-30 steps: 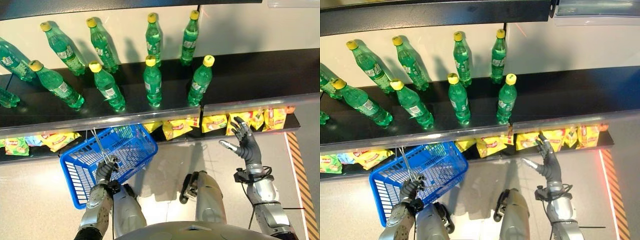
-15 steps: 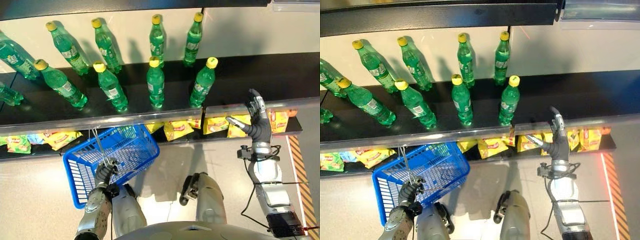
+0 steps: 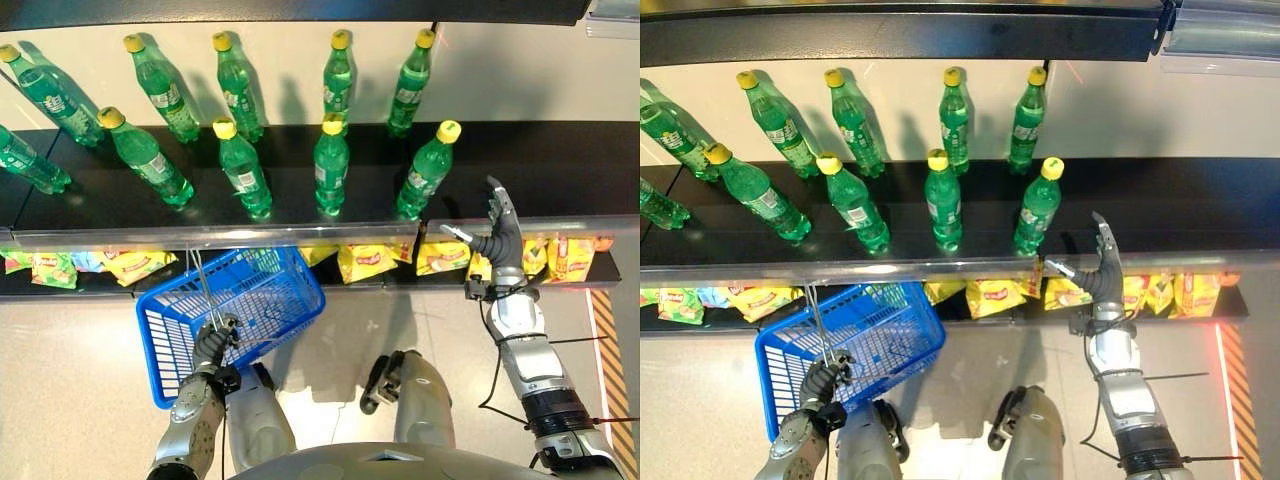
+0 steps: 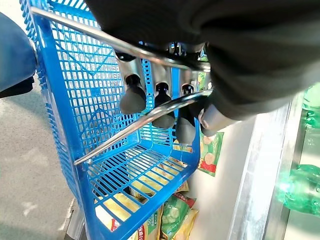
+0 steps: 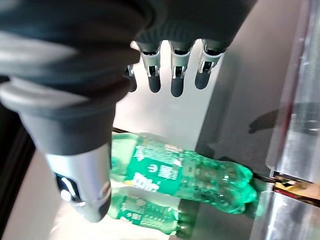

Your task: Pick up the snacks into the basket

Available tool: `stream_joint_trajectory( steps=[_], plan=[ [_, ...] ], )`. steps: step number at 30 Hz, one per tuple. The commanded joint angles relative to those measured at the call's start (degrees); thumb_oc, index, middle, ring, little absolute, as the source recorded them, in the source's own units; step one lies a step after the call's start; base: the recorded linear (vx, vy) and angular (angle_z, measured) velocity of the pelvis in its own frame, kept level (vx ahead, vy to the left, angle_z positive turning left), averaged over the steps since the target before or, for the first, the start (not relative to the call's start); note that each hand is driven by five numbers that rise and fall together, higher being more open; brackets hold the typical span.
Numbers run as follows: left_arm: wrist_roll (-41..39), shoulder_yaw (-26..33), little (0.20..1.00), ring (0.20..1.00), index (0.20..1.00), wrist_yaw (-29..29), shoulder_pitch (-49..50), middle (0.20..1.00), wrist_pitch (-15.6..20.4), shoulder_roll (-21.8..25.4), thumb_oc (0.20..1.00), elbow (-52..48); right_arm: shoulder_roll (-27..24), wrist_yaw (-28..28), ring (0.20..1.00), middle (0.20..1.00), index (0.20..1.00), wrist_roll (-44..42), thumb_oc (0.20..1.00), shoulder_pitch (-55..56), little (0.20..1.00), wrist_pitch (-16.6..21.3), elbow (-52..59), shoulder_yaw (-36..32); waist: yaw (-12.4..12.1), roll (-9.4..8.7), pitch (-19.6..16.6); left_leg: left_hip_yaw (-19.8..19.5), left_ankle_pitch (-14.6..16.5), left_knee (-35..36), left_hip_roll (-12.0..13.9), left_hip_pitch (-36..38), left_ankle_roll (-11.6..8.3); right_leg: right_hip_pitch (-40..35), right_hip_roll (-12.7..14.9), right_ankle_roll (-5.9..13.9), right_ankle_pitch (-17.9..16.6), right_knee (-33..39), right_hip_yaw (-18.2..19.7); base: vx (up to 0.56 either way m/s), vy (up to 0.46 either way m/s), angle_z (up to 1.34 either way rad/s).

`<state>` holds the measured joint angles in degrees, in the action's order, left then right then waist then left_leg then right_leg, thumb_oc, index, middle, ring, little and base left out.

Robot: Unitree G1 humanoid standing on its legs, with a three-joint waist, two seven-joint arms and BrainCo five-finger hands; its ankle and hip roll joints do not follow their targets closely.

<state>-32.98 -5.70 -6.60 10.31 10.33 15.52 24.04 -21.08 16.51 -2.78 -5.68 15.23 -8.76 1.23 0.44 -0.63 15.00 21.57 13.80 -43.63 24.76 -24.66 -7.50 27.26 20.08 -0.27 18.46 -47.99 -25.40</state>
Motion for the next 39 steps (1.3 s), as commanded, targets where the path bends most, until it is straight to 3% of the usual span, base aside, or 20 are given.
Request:
stream_joint_trajectory(
  steps=[1,39],
  plan=[
    [-3.7,-1.0,0.200,0.200,0.200,3.1,0.5,0.200,5.7,1.6,0.200,-15.0,-0.1,1.2,1.000,1.000,1.000,0.0,1.000,-4.4,1.000,1.6,0.8,-1.4,-2.2,0.56,0.0,1.3,0.6,-2.6,0.1,-1.6,2.93,-4.4,2.8,7.13,-2.0,2.8,-1.2,0.00,0.000,0.00],
    [-7.5,-2.4,0.200,0.200,0.200,4.0,1.0,0.200,5.0,3.6,0.200,-20.0,0.4,2.4,1.000,1.000,1.000,-5.7,1.000,-24.5,1.000,-2.2,-20.1,5.0,-6.3,1.48,1.5,0.6,0.1,-3.2,0.0,-2.6,2.85,-5.0,3.9,7.12,-2.1,1.5,-2.4,0.00,0.000,0.02]
  ],
)
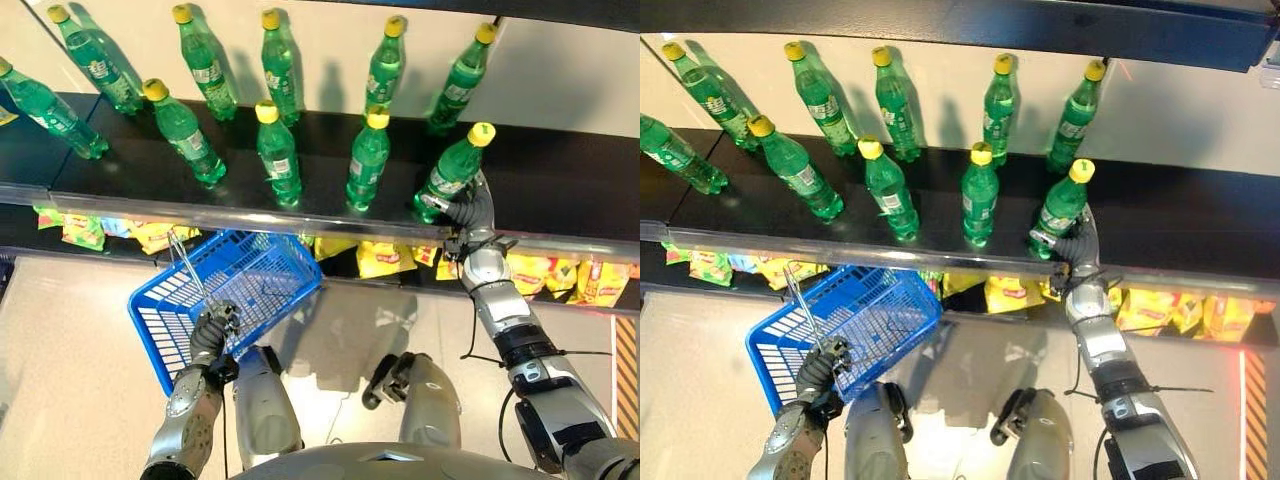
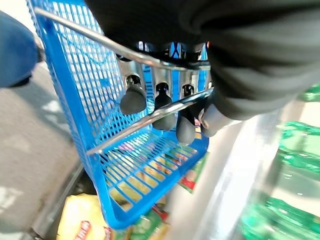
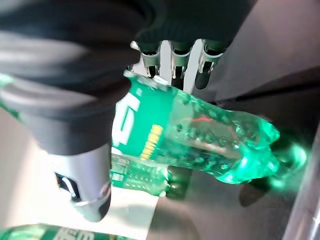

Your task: Pick up the snacks into the basket

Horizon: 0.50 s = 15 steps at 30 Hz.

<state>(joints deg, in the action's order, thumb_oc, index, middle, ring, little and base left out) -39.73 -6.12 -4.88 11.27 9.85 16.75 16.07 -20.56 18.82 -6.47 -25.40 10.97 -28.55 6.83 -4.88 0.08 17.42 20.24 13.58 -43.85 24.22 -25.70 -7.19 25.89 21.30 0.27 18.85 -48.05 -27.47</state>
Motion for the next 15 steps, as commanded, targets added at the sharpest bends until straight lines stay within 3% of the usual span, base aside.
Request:
stream_joint_trajectory(
  steps=[1,6,7,15],
  plan=[
    [-1.0,-2.2,0.200,0.200,0.200,2.3,0.2,0.200,5.3,2.5,0.200,-12.0,-0.2,0.6,1.000,1.000,1.000,-2.6,1.000,-6.3,1.000,1.8,-2.2,-0.5,-1.3,0.85,-1.0,1.9,0.3,-3.0,0.5,-1.5,2.47,-3.8,2.7,6.59,-2.6,1.6,-0.4,0.00,0.000,0.00],
    [-1.3,-2.6,0.200,0.200,0.200,2.1,0.4,0.200,5.3,2.9,0.200,-12.4,-0.5,1.4,1.000,1.000,1.000,-4.3,1.000,-10.1,1.000,1.7,-6.4,-0.5,-1.9,1.11,-0.9,1.7,0.2,-3.2,0.5,-1.5,2.38,-4.0,2.7,6.54,-2.5,1.5,-0.5,0.00,0.000,0.00],
    [-1.4,-2.7,0.200,0.200,0.200,2.0,0.4,0.200,5.4,3.1,0.200,-12.6,-0.6,1.6,0.200,0.200,0.200,-4.7,0.200,-11.0,0.200,1.7,-7.1,-0.4,-2.0,1.19,-0.9,1.7,0.2,-3.2,0.5,-1.5,2.37,-4.0,2.8,6.53,-2.5,1.4,-0.6,0.00,0.000,0.00],
    [-1.5,-2.9,0.200,0.200,0.200,2.0,0.1,0.200,5.4,3.3,0.200,-12.6,-1.2,2.1,0.200,0.200,0.200,-6.7,0.200,-12.2,0.200,2.8,-6.5,-1.0,-1.9,1.27,-0.9,1.8,0.0,-3.1,0.6,-1.1,2.21,-4.4,2.8,6.71,-2.7,1.5,-0.6,0.00,0.001,0.01]
  ],
)
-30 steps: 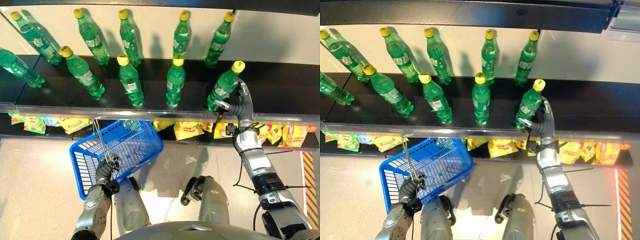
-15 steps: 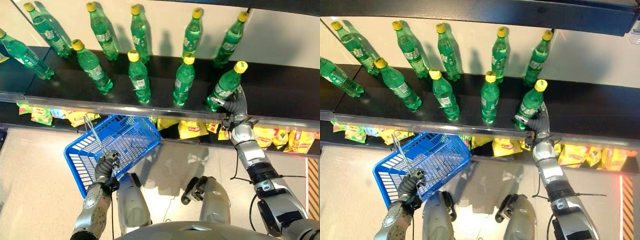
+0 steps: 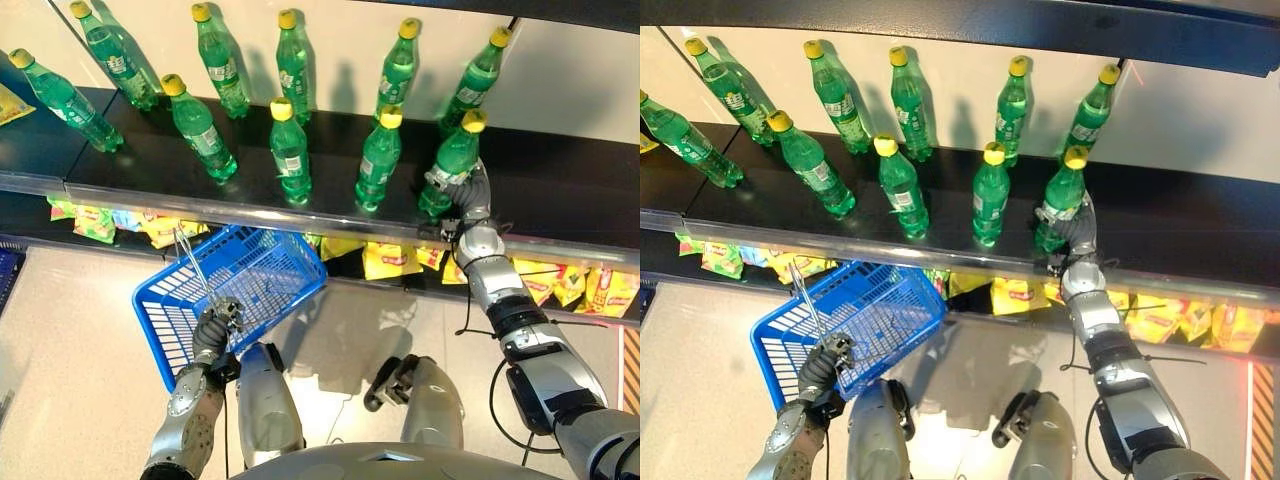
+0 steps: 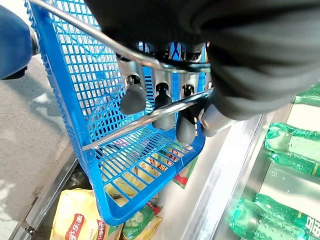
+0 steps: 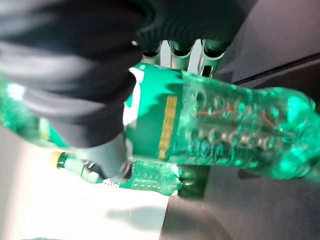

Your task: Pick up the snacks into the basket

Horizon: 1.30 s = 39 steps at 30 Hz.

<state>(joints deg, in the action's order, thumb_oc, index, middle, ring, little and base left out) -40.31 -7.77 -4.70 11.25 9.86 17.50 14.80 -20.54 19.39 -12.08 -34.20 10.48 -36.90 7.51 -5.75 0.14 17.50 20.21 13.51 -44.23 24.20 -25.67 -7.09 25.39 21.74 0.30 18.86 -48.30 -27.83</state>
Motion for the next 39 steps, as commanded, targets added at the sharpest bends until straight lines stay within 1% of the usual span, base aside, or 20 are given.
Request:
stream_joint_trajectory(
  steps=[1,10,18,19,22,23,24,26,28,29,30,31,32,33,34,35,36,37,38,39],
  plan=[
    [-0.9,-1.3,0.200,0.200,0.200,1.8,0.2,0.200,5.4,2.5,0.200,-11.3,-1.2,1.5,0.200,0.200,0.200,-1.1,0.200,-3.4,0.200,3.3,1.9,-1.7,-1.0,1.20,-0.9,1.9,0.0,-2.7,0.7,-1.1,2.11,-3.9,2.3,6.69,-2.7,1.7,-0.2,0.00,0.000,0.00],
    [-0.7,-1.3,0.200,0.200,0.200,1.9,-0.6,0.200,5.9,2.2,0.200,-11.3,-1.7,3.5,0.200,0.200,0.200,0.6,0.200,-0.5,0.200,4.2,5.1,-4.6,-0.7,1.02,-0.8,2.2,-0.1,-2.3,0.6,-0.6,2.03,-4.1,2.5,7.09,-3.0,2.1,-0.3,0.00,0.000,0.00],
    [-0.6,-0.7,0.200,0.200,0.200,1.3,-1.4,0.200,6.4,1.5,0.200,-10.8,-1.5,5.5,0.200,0.200,0.200,2.8,0.200,4.7,0.200,5.8,12.5,-7.9,0.3,0.79,-0.8,2.5,0.1,-2.0,0.7,0.2,2.15,-4.3,2.5,7.37,-3.1,2.1,-0.1,0.00,0.000,0.00],
    [-0.2,-0.1,0.200,0.200,0.200,1.3,-1.6,0.200,6.6,1.4,0.200,-10.7,-2.0,6.5,0.200,0.200,0.200,6.3,0.200,7.0,0.200,6.3,17.4,-8.9,0.6,0.66,-0.8,2.5,0.2,-2.1,0.7,0.3,2.16,-4.3,2.5,7.43,-3.1,2.1,0.0,0.00,0.000,0.00],
    [0.4,0.3,0.200,0.200,0.200,1.3,-1.7,0.200,7.0,1.1,0.200,-10.5,-2.2,8.2,0.200,0.200,0.200,11.7,0.200,9.7,0.200,7.0,22.9,-10.1,1.0,0.58,-0.9,2.6,0.3,-1.9,0.7,0.6,2.16,-4.4,2.5,7.55,-3.0,2.2,-0.1,0.00,0.000,0.00],
    [1.2,0.4,0.200,0.200,0.200,1.4,-1.7,0.200,7.3,1.1,0.200,-10.2,-2.9,8.6,0.200,0.200,0.200,14.8,0.200,11.0,0.200,7.7,26.7,-11.0,1.4,0.43,-0.9,2.5,0.3,-1.9,0.7,0.7,2.15,-4.6,2.4,7.56,-2.9,2.3,0.0,0.00,0.000,0.00],
    [1.2,0.3,0.200,0.200,0.200,1.5,-1.7,0.200,7.4,1.1,0.200,-10.1,-2.8,8.6,0.200,0.200,0.200,15.0,0.200,11.4,0.200,7.5,27.2,-11.1,1.3,0.46,-0.9,2.5,0.3,-1.9,0.7,0.8,2.15,-4.7,2.4,7.56,-2.9,2.3,0.0,0.00,0.000,0.00],
    [1.3,0.3,0.200,0.200,0.200,1.3,-1.8,0.200,7.9,1.0,0.200,-9.5,-3.2,9.1,0.200,0.200,0.200,17.5,0.200,12.9,0.200,9.0,32.7,-11.9,1.7,0.28,-1.0,2.5,0.4,-1.9,0.8,1.2,2.24,-4.8,2.4,7.65,-3.1,2.4,0.2,0.00,0.000,0.00],
    [1.3,0.3,0.200,0.200,0.200,1.3,-1.7,0.200,7.9,1.0,0.200,-9.7,-3.3,9.1,0.200,0.200,0.200,18.3,0.200,13.6,0.200,9.3,34.5,-12.1,1.8,0.23,-1.1,2.6,0.4,-1.8,0.8,1.4,2.24,-4.9,2.4,7.72,-3.2,2.5,0.2,-0.03,0.005,-0.02],
    [1.4,0.5,0.200,0.200,0.200,1.3,-1.6,0.200,8.1,1.1,0.200,-9.9,-3.8,8.9,0.200,0.200,0.200,19.7,0.200,14.6,0.200,10.1,38.2,-12.4,2.2,-0.04,-1.2,3.5,-0.9,-0.8,0.8,1.5,3.24,-4.9,2.2,6.87,-4.5,3.7,-0.4,0.01,0.004,-0.03],
    [1.4,0.4,0.200,0.200,0.200,1.3,-1.5,0.200,8.1,1.1,0.200,-9.9,-3.7,8.9,0.200,0.200,0.200,19.8,0.200,14.7,0.200,10.0,38.3,-12.4,2.1,-0.05,-1.2,2.8,0.1,-1.3,0.7,1.9,2.30,-5.2,2.1,7.70,-3.5,3.1,0.3,-0.06,0.008,-0.05],
    [1.5,0.5,0.200,0.200,0.200,1.2,-1.4,0.200,8.2,1.2,0.200,-10.0,-3.9,8.2,0.200,0.200,0.200,19.8,0.200,15.7,0.200,10.6,40.5,-12.4,2.5,-0.28,-1.2,3.6,-1.1,-0.6,0.8,1.7,3.16,-5.1,2.1,6.88,-4.6,4.0,-0.2,0.00,0.005,-0.05],
    [1.5,0.6,0.200,0.200,0.200,1.2,-1.4,0.200,8.2,1.2,0.200,-10.1,-4.1,7.8,0.200,0.200,0.200,19.9,0.200,16.1,0.200,10.7,41.8,-12.4,2.6,-0.39,-1.2,3.7,-1.2,-0.5,0.8,1.8,3.09,-5.2,2.0,6.88,-4.7,4.2,-0.2,0.00,0.000,0.00],
    [1.5,0.7,0.200,0.200,0.200,1.3,-1.2,0.200,8.2,1.3,0.200,-10.3,-4.1,6.8,0.200,0.200,0.200,19.5,0.200,17.1,0.200,10.9,43.4,-12.4,2.7,-0.53,-1.3,3.0,-0.2,-0.8,0.7,2.2,2.10,-5.5,1.9,7.74,-3.8,3.7,0.4,0.00,0.000,0.00],
    [1.5,0.8,0.200,0.200,0.200,1.2,-1.2,0.200,8.2,1.3,0.200,-10.4,-4.4,5.9,0.200,0.200,0.200,19.1,0.200,17.8,0.200,11.1,44.4,-12.4,2.8,-0.67,-1.2,3.8,-1.5,-0.1,0.7,1.8,2.99,-5.3,1.9,6.91,-4.9,4.5,-0.3,0.00,0.000,0.03],
    [1.3,1.0,0.200,0.200,0.200,1.5,-1.1,0.200,8.3,1.3,0.200,-10.6,-4.5,4.9,0.200,0.200,0.200,18.4,0.200,18.6,0.200,11.3,45.4,-12.1,2.9,-0.82,-1.3,3.8,-1.7,0.1,0.8,1.9,2.92,-5.4,1.9,6.93,-5.0,4.7,-0.3,0.00,0.000,0.00],
    [1.3,1.0,0.200,0.200,0.200,1.5,-1.0,0.200,8.3,1.3,0.200,-10.6,-4.5,4.8,0.200,0.200,0.200,18.4,0.200,18.7,0.200,11.2,45.4,-12.1,2.9,-0.82,-1.3,3.1,-0.6,-0.4,0.7,2.2,1.98,-5.7,1.8,7.76,-4.0,4.1,0.4,0.00,0.000,0.00],
    [1.2,1.2,0.200,0.200,0.200,1.7,-0.8,0.200,8.3,1.4,0.200,-11.2,-4.9,2.6,0.200,0.200,0.200,16.7,0.200,20.0,0.200,11.2,46.8,-11.5,3.0,-1.16,-1.3,3.9,-2.0,0.6,0.7,2.1,2.89,-5.7,1.7,6.98,-5.3,5.1,-0.5,0.07,-0.006,-0.02],
    [1.2,1.1,0.200,0.200,0.200,1.7,-0.7,0.200,8.2,1.5,0.200,-11.2,-4.9,2.5,0.200,0.200,0.200,16.7,0.200,20.1,0.200,11.2,46.9,-11.5,3.0,-1.16,-1.3,3.1,-0.9,0.1,0.6,2.4,1.95,-6.0,1.7,7.81,-4.3,4.5,0.2,-0.06,-0.005,-0.01],
    [0.8,1.4,0.200,0.200,0.200,2.2,-0.4,0.200,8.1,1.5,0.200,-11.4,-5.0,-0.8,0.200,0.200,0.200,13.2,0.200,21.6,0.200,11.5,47.8,-10.2,2.9,-1.40,-1.1,4.0,-2.3,1.2,0.6,2.4,2.92,-6.0,1.6,6.95,-5.7,5.5,-0.6,0.06,-0.005,-0.02]
  ],
)
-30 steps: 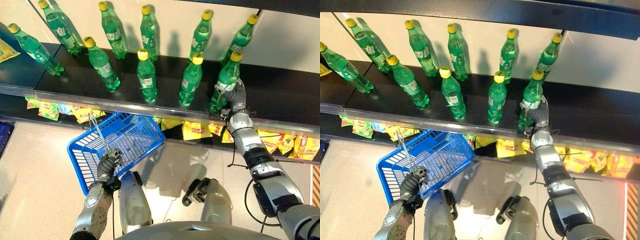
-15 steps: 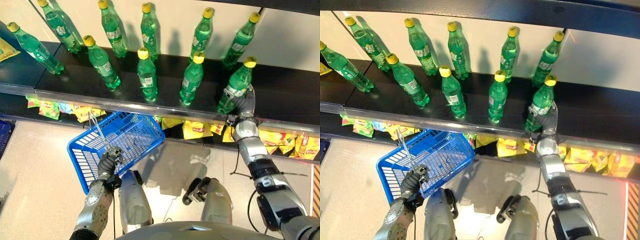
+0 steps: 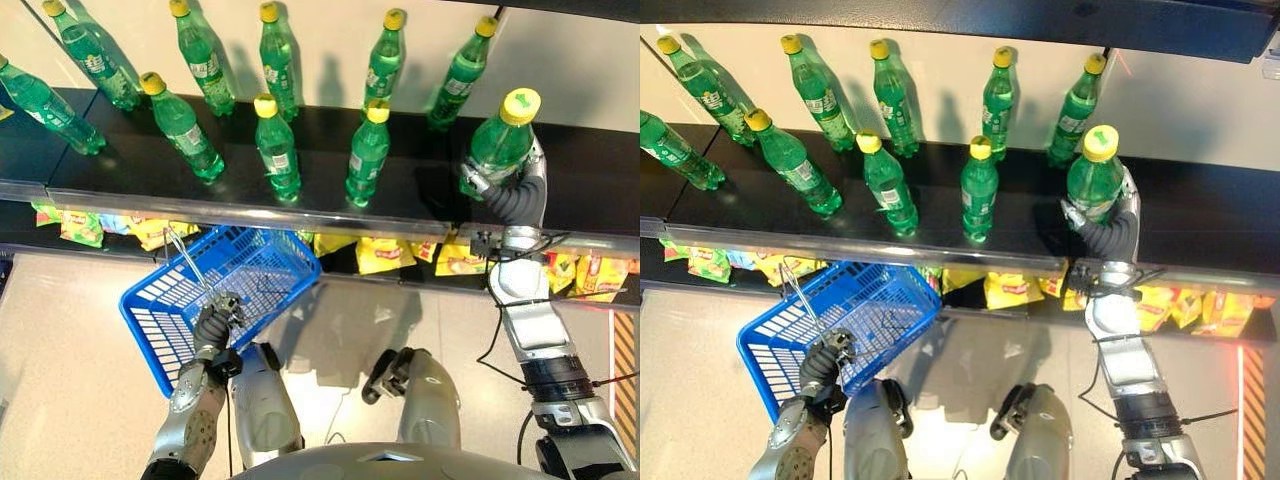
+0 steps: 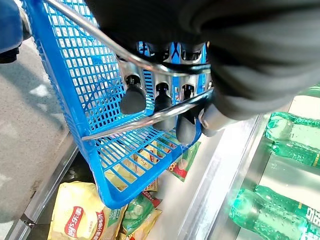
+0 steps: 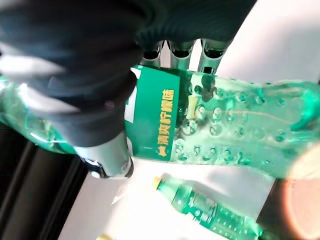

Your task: Pick up the snacks into the basket

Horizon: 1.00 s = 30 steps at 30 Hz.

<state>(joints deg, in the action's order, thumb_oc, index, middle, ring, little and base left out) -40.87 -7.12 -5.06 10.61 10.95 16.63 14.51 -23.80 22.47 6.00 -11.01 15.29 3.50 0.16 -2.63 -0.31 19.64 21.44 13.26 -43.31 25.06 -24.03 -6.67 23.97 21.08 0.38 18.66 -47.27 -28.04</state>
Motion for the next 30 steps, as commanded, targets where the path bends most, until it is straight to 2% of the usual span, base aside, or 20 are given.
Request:
stream_joint_trajectory(
  steps=[1,4,7,12,17,21,23,24,25,30],
  plan=[
    [1.3,0.7,0.200,0.200,0.200,2.6,0.3,0.200,7.0,2.4,0.200,-11.1,-1.8,-4.0,0.200,0.200,0.200,-5.0,0.200,-1.5,0.200,6.7,7.4,-2.8,-0.2,-0.94,-3.2,2.0,-0.8,-0.5,-0.3,1.1,1.51,-4.8,2.3,7.76,-4.3,3.6,0.3,0.00,0.000,0.00],
    [0.9,1.3,0.200,0.200,0.200,3.6,0.8,0.200,6.6,2.9,0.200,-12.1,-2.5,-11.8,0.200,0.200,0.200,-13.0,0.200,1.4,0.200,7.0,9.0,1.1,-0.6,-1.59,-2.8,1.8,-1.4,-0.1,-0.2,0.9,1.36,-5.0,2.2,7.74,-4.6,3.8,0.0,0.01,-0.028,0.04],
    [0.5,1.4,0.200,0.200,0.200,4.7,0.6,0.200,6.1,3.5,0.200,-11.9,-3.8,-18.6,0.200,0.200,0.200,-20.4,0.200,2.0,0.200,5.7,6.7,5.4,-1.5,-2.11,-2.3,1.4,-1.8,0.2,-0.2,0.9,1.38,-5.4,2.1,7.53,-4.7,4.1,-0.4,-0.01,-0.029,0.04],
    [0.6,2.0,0.200,0.200,0.200,5.3,0.6,0.200,5.9,4.0,0.200,-12.4,-4.9,-23.3,0.200,0.200,0.200,-27.6,0.200,1.8,0.200,4.3,5.9,8.7,-2.7,-2.47,-1.5,0.9,-2.2,0.4,-0.4,0.6,1.24,-6.0,2.1,7.44,-4.9,4.2,-1.3,-0.01,-0.026,0.08],
    [0.3,3.0,0.200,0.200,0.200,5.7,1.6,0.200,5.5,4.2,0.200,-13.5,-6.5,-31.9,0.200,0.200,0.200,-42.1,0.200,0.1,0.200,1.6,8.7,14.9,-5.2,-3.24,-0.1,0.0,-3.9,2.8,-1.1,0.8,1.07,-7.3,1.7,7.40,-5.6,5.2,-3.0,-0.01,-0.036,0.19],
    [0.0,3.4,0.200,0.200,0.200,6.0,2.5,0.200,5.2,4.6,0.200,-15.4,-7.4,-33.7,0.200,0.200,0.200,-44.7,0.200,-2.2,0.200,0.5,9.6,18.1,-6.8,-3.74,0.3,-0.6,-4.8,4.0,-1.4,0.8,0.98,-8.0,1.5,7.44,-6.0,5.9,-4.0,0.00,-0.042,0.21],
    [-0.7,3.2,0.200,0.200,0.200,6.2,3.0,0.200,4.9,5.1,0.200,-17.1,-5.4,-33.1,0.200,0.200,0.200,-44.2,0.200,-5.8,0.200,-0.2,7.3,20.7,-8.5,-3.70,0.7,-1.3,-5.5,4.9,-1.6,0.6,0.96,-8.8,1.4,7.46,-6.4,6.6,-5.4,0.00,-0.063,0.18],
    [-0.7,3.3,0.200,0.200,0.200,6.1,3.0,0.200,4.9,5.1,0.200,-17.1,-5.4,-33.1,0.200,0.200,0.200,-44.2,0.200,-5.9,0.200,-0.1,7.2,20.7,-8.5,-3.73,0.8,-1.3,-5.6,4.9,-1.6,0.6,0.96,-8.9,1.4,7.46,-6.4,6.7,-5.5,-0.01,-0.051,0.24],
    [-1.0,3.0,0.200,0.200,0.200,6.1,2.9,0.200,4.6,5.4,0.200,-18.0,-2.9,-32.2,0.200,0.200,0.200,-42.9,0.200,-9.3,0.200,-0.4,4.4,22.6,-9.9,-3.48,1.2,-2.0,-6.0,5.5,-1.8,0.2,1.03,-9.2,1.3,7.34,-6.4,6.9,-6.3,0.00,-0.050,0.28],
    [-4.9,1.7,0.200,0.200,0.200,6.3,2.1,0.200,3.8,5.3,0.200,-20.2,5.3,-28.8,0.200,0.200,0.200,-42.8,0.200,-17.0,0.200,-1.0,-5.7,25.4,-13.5,-2.69,2.0,-4.3,-6.9,5.9,-2.6,-1.7,1.22,-10.0,1.0,6.80,-6.2,7.2,-8.8,-0.01,-0.056,0.37]
  ],
)
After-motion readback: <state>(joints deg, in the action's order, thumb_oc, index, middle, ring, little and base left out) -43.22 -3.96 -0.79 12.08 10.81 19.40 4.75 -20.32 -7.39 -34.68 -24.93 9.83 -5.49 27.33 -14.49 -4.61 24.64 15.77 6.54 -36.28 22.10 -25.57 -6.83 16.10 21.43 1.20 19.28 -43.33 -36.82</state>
